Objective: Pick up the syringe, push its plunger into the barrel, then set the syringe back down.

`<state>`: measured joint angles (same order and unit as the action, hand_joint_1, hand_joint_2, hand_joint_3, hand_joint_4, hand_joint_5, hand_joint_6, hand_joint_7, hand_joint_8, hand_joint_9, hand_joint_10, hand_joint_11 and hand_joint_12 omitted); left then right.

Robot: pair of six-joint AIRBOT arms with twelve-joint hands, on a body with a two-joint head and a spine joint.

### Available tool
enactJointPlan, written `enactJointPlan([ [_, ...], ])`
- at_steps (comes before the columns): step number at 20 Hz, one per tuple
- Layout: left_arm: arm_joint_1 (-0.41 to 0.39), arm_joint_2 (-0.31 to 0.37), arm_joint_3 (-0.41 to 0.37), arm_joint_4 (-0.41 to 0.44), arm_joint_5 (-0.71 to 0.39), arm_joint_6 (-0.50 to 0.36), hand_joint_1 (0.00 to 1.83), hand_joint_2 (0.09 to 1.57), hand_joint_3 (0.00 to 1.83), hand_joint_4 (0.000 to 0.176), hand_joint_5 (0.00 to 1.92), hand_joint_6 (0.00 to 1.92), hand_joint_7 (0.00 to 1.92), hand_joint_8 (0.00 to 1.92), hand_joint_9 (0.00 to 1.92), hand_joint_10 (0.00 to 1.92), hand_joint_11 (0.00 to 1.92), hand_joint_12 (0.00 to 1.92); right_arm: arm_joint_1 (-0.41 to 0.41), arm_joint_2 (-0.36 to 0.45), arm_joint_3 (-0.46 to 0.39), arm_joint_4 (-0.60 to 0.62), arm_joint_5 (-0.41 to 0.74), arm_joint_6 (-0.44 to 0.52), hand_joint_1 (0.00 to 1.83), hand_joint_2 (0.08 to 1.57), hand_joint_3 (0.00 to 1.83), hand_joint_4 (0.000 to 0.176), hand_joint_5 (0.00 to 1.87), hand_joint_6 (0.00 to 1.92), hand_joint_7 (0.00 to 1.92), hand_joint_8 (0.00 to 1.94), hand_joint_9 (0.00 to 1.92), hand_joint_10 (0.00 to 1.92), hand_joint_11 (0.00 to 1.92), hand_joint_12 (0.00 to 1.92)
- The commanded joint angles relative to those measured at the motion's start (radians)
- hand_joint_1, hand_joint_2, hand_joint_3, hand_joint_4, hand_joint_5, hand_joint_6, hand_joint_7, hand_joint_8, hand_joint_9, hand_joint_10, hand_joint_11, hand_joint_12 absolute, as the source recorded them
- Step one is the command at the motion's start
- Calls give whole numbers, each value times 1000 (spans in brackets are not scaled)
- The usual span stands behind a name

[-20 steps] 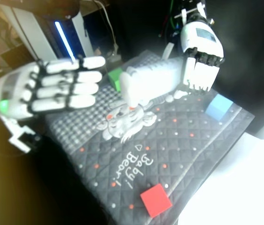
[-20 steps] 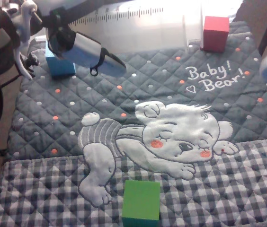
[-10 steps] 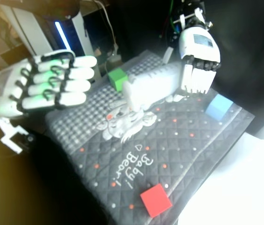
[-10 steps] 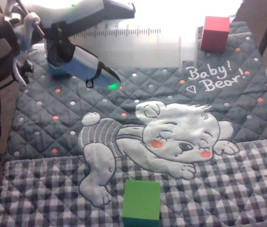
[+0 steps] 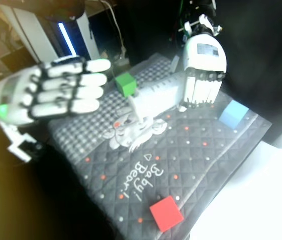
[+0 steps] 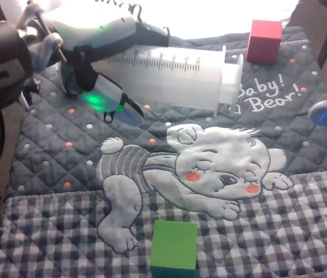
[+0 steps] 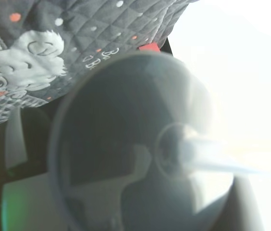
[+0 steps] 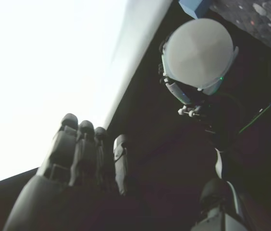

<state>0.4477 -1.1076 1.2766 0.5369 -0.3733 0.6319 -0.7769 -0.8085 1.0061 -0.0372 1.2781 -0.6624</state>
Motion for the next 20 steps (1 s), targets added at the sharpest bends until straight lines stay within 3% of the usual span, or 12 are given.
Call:
enactJointPlan([
  [1,-3,-7,-1,-14,-97,-7,1659,1075,0,0,1219,1921,1435,1921,1538,1921,1583,1921,13,3,5,28,126,1,180,904,5,49,104,8,0,0,0,0,0,0],
  [2,0,-11,0,-11,-94,-7,1661,1074,0,0,1226,1921,1438,1921,1541,1921,1579,1921,13,3,5,28,126,1,92,921,12,15,116,10,0,0,0,0,21,9],
  [3,4,-18,2,-7,-92,-7,1675,1066,0,0,1250,1921,1458,1921,1563,1921,1587,1921,13,2,4,26,126,1,134,1023,29,152,236,8,89,3,30,2,52,21],
  [4,6,-26,4,1,-86,-7,1642,1089,0,0,1248,1921,1451,1921,1543,1921,1543,1921,13,1,4,25,126,1,141,1141,28,101,191,1,57,0,5,0,10,3],
  [8,17,-42,10,17,-65,-7,1573,1108,4,0,1140,1921,1371,1921,1487,1921,1507,1921,13,0,4,24,126,1,31,1008,0,50,85,0,0,0,0,0,0,0],
  [9,19,-45,12,18,-62,-7,1587,1098,0,0,1138,1921,1360,1921,1482,1921,1513,1921,13,0,4,24,126,1,131,1000,0,116,153,7,33,2,15,1,55,24],
  [10,23,-49,15,19,-57,-7,1577,1098,0,0,1140,1921,1352,1921,1477,1921,1517,1921,13,0,4,24,126,1,85,1022,0,52,97,1,6,0,2,0,10,4],
  [11,26,-52,16,21,-52,-7,1618,1079,0,0,1156,1921,1368,1921,1504,1921,1564,1921,13,0,4,24,126,1,129,970,0,116,156,6,24,1,0,0,27,12],
  [14,28,-57,16,36,-43,-7,1612,1091,0,0,1150,1921,1356,1921,1505,1921,1567,1921,13,-1,4,24,126,1,126,1131,18,143,166,3,41,1,14,0,53,24],
  [16,33,-61,16,41,-38,-7,1600,1100,2,0,1161,1921,1360,1921,1510,1921,1577,1921,13,-1,4,23,126,1,120,955,0,45,98,6,1,0,0,0,1,0],
  [18,36,-63,16,43,-37,-7,1593,1094,0,0,1180,1921,1380,1921,1527,1921,1595,1921,13,-2,4,23,127,1,97,923,0,114,173,7,33,5,0,0,28,13],
  [20,38,-65,16,43,-36,-7,1574,1091,0,0,1201,1921,1399,1921,1531,1921,1588,1921,13,-3,4,22,127,1,13,1002,13,95,146,0,16,0,0,0,7,4],
])
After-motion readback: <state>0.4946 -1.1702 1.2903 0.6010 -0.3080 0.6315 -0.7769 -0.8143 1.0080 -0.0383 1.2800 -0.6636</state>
